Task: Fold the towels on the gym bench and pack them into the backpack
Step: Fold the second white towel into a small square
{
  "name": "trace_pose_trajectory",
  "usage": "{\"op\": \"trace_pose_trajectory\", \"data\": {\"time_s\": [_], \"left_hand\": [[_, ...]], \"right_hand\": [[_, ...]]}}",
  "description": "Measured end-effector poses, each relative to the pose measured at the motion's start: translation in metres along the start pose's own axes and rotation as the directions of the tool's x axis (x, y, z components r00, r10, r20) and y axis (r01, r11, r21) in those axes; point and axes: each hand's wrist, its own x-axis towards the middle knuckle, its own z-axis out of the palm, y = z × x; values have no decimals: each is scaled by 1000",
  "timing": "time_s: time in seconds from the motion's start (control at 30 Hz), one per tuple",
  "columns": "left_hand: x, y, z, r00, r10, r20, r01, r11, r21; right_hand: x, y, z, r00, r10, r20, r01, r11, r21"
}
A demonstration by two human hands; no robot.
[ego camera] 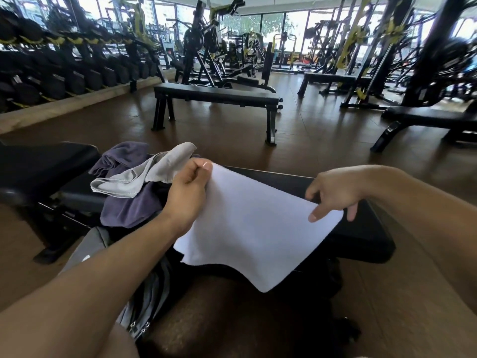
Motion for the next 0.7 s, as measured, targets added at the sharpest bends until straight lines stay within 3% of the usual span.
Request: {"op": "trace_pose_trajectory", "data": {"time_s": [0.1,0.2,0.27,0.4,0.53,0.6,0.7], "left_hand": [[-6,11,-4,982,145,121,-152,987,44],[-2,10,-9,970,199,141,-207,977,48],[2,2,-13,982,156,108,-165,984,72],[6,-14,-17,997,-13,77,-1,984,176],[7,-15,-9,999,-39,20,35,984,176],[11,-15,-5,996,-87,-23,89,986,142],[16,-27,-6,985,-156,-68,167,963,212]], "right_hand": [[-10,5,2,999,31,25,-33,998,55],[-14,11,10,988,27,-151,-24,999,22],[-13,15,18,962,-14,-274,18,1000,13],[-16,21,26,918,-103,-382,183,966,181],[-23,27,27,887,-102,-451,365,753,548],[-21,34,31,881,-81,-466,391,679,621],[-10,38,43,870,8,-494,353,688,634]]}}
